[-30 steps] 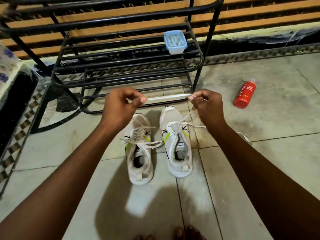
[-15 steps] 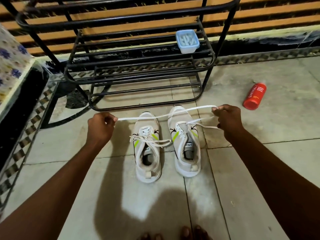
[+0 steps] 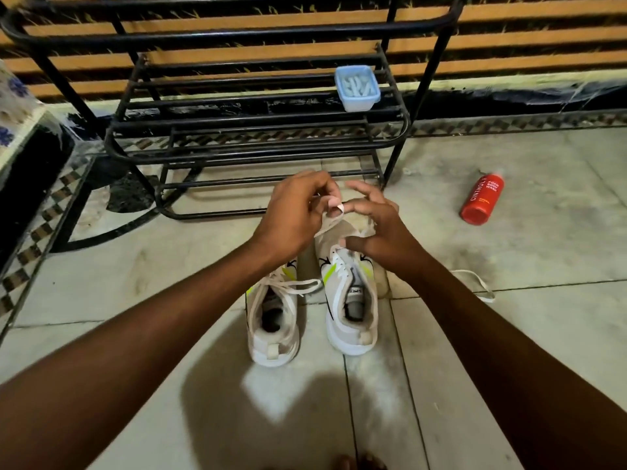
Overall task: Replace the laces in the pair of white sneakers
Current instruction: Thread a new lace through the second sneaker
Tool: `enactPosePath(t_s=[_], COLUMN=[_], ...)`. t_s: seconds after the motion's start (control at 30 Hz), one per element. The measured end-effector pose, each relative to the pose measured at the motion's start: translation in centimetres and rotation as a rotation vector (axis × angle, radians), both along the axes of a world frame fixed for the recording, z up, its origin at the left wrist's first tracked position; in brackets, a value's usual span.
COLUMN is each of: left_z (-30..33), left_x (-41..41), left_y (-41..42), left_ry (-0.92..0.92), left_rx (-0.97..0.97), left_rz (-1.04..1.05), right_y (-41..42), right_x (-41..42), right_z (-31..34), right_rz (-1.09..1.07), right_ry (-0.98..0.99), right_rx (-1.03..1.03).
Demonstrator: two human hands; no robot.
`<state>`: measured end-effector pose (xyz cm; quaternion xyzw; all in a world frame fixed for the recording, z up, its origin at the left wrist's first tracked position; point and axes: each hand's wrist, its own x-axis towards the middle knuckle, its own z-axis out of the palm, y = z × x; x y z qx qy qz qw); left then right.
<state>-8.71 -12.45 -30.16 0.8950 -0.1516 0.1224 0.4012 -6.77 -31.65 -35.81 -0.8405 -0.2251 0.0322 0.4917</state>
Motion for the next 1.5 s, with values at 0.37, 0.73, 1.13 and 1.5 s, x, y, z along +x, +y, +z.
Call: enactPosePath(t_s=[0.37, 0.73, 1.13, 1.5], left_z=[-1.4, -3.5, -3.9, -6.0], left_x=[1.5, 1.0, -0.3, -1.2], left_y=[0.0, 0.5, -1.2, -2.5], left_ry=[0.140, 0.213, 0.224, 0.552], left_rx=[0.035, -0.080, -0.149, 0.097], left_rz=[0.111, 0.232, 0.218, 0.119], right_y=[-4.3, -6.1, 0.0, -1.1], right_x=[1.2, 2.2, -1.1, 0.2], right_z=[1.8, 1.0, -1.0, -3.7], right_rz=[-0.067, -0.452, -0.113, -0.311], right_ry=[0.184, -0.226, -0.125, -0.049], right_rx=[0.242, -0.413, -0.272, -0.114])
